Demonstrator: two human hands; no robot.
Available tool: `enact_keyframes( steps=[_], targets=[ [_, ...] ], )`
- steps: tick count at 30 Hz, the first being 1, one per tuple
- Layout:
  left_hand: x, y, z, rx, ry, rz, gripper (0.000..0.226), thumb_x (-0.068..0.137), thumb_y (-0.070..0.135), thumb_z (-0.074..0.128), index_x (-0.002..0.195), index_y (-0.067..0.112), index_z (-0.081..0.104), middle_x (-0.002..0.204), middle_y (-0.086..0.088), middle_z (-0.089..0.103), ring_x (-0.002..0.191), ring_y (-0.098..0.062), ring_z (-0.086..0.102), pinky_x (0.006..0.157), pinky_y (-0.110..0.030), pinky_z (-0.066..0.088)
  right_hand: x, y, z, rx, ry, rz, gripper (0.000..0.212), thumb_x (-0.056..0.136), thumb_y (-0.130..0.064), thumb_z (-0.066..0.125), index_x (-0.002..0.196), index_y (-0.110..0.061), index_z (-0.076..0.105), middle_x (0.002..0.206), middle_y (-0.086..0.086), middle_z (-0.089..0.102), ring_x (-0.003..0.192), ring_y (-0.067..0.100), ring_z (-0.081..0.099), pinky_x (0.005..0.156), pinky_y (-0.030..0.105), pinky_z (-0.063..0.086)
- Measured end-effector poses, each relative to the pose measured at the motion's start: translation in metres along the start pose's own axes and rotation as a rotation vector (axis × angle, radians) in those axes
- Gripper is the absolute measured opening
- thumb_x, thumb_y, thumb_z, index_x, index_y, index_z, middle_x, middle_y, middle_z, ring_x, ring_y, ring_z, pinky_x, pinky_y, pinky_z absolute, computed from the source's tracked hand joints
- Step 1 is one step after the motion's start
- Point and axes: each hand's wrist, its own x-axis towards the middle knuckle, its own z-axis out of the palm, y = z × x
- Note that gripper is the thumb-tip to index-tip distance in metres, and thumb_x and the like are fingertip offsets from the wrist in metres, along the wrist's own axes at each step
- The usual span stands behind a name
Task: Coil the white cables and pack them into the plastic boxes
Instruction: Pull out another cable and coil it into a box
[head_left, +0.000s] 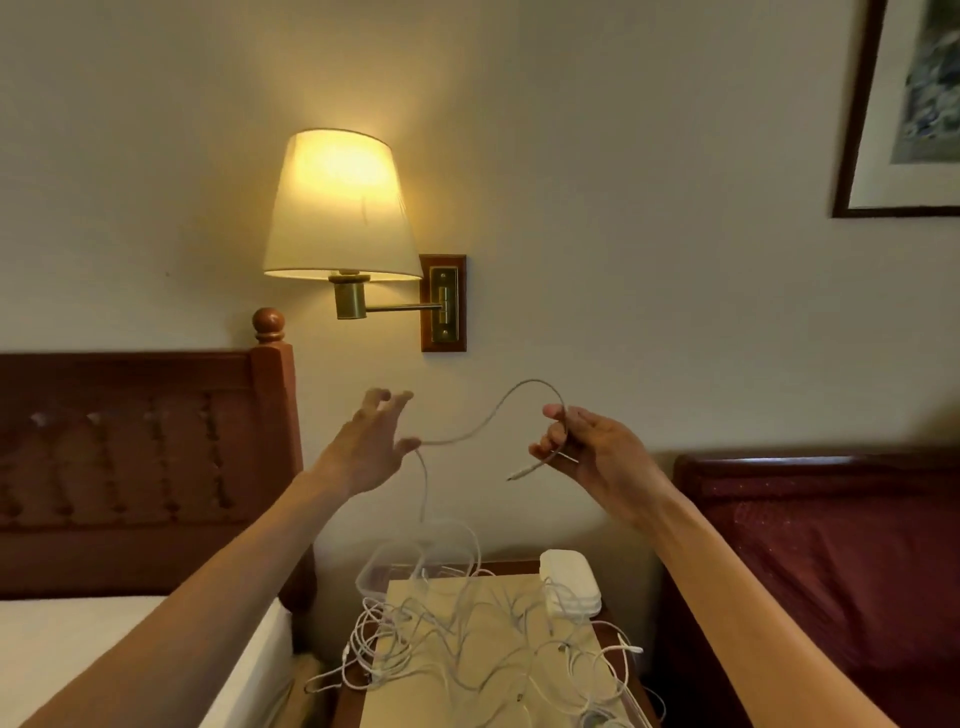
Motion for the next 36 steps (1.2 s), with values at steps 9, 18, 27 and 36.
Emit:
enact_keyframes(
  steps=[9, 18, 27, 36],
  targets=[
    [-0.081, 0.075, 0.042, -0.487, -0.164, 0.038, 0.037, 0.101, 0.041, 0.044, 0.125, 0.019, 0.062, 0.122, 0.005, 0.065, 0.109, -0.010, 0.060, 0.086, -0.022, 0.044, 0.003, 0.024, 0.054, -0.303, -0.010, 0.136, 0.021, 0.104, -0.027, 0.038, 0.098, -0.018, 0.056, 0.114, -0.003, 0.072, 0.106, 0.018, 0.055, 0.093, 0.041, 0.035],
    [-0.075, 0.055, 0.030, -0.644, 0.111, 0.044, 0.025, 0.102, 0.013, 0.047, 0.082, 0.012, 0.062, 0.069, 0.000, 0.065, 0.061, -0.013, 0.062, 0.057, -0.027, 0.050, -0.006, 0.022, 0.055, -0.810, 0.329, -0.185, 0.032, 0.089, -0.046, 0.063, 0.082, -0.017, 0.076, 0.075, -0.007, 0.072, 0.063, 0.008, 0.060, 0.061, 0.024, 0.047],
    [-0.048, 0.037, -0.041, -0.420, 0.287, 0.025, 0.023, 0.103, 0.019, 0.044, 0.083, 0.017, 0.056, 0.073, 0.010, 0.053, 0.064, -0.004, 0.047, 0.060, -0.020, 0.034, -0.008, 0.061, 0.047, -0.451, -0.150, -0.073, 0.034, 0.105, -0.025, 0.035, 0.079, -0.012, 0.052, 0.056, -0.003, 0.033, 0.048, 0.012, 0.029, 0.047, 0.028, 0.028],
    [-0.054, -0.033, -0.088, 0.261, -0.078, -0.516, 0.045, 0.097, 0.023, 0.049, 0.141, 0.024, 0.042, 0.144, -0.016, 0.042, 0.132, -0.044, 0.037, 0.104, -0.058, 0.034, 0.031, 0.069, 0.036, -0.926, 0.010, -0.267, 0.033, 0.104, -0.018, 0.037, 0.076, -0.016, 0.055, 0.062, -0.009, 0.048, 0.057, 0.007, 0.042, 0.060, 0.018, 0.038]
  ],
)
